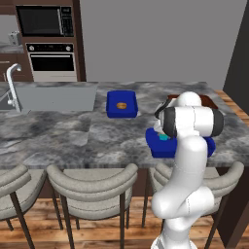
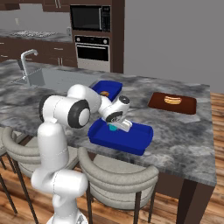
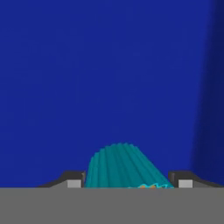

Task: Take the cupcake and donut from the fridge and place them on the empty tray on the dining counter.

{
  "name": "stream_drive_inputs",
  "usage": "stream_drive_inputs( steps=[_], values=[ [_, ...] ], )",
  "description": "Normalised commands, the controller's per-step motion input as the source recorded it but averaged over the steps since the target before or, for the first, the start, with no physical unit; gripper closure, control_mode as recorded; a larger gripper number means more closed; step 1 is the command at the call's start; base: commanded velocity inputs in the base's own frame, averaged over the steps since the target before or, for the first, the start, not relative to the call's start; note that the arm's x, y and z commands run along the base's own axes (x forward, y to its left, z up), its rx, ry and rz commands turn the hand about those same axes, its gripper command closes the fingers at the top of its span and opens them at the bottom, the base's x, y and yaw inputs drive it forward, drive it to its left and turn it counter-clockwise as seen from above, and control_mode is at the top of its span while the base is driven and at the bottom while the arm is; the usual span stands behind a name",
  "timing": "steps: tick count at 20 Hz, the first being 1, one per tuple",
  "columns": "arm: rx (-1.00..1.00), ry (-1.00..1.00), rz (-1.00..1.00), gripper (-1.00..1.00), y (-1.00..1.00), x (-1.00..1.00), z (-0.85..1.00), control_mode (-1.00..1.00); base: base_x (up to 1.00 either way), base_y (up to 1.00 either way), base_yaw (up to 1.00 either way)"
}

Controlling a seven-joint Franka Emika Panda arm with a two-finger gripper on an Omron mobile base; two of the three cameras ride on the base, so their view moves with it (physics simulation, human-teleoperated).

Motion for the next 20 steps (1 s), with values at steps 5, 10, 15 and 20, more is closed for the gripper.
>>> stream_drive_inputs(
  steps=[5,10,15,20],
  values=[
    [0.00,0.01,0.05,-1.00,0.00,-0.09,-0.30,-1.00,0.00,0.00,0.00],
    [0.00,0.00,0.02,-1.00,0.00,-0.38,-0.09,-1.00,0.00,0.00,0.00],
    [0.00,0.00,0.00,-1.00,0.00,-0.30,-0.06,-1.00,0.00,0.00,0.00],
    [0.00,-0.03,0.00,-1.00,0.00,-0.06,0.22,-1.00,0.00,0.00,0.00]
  ],
)
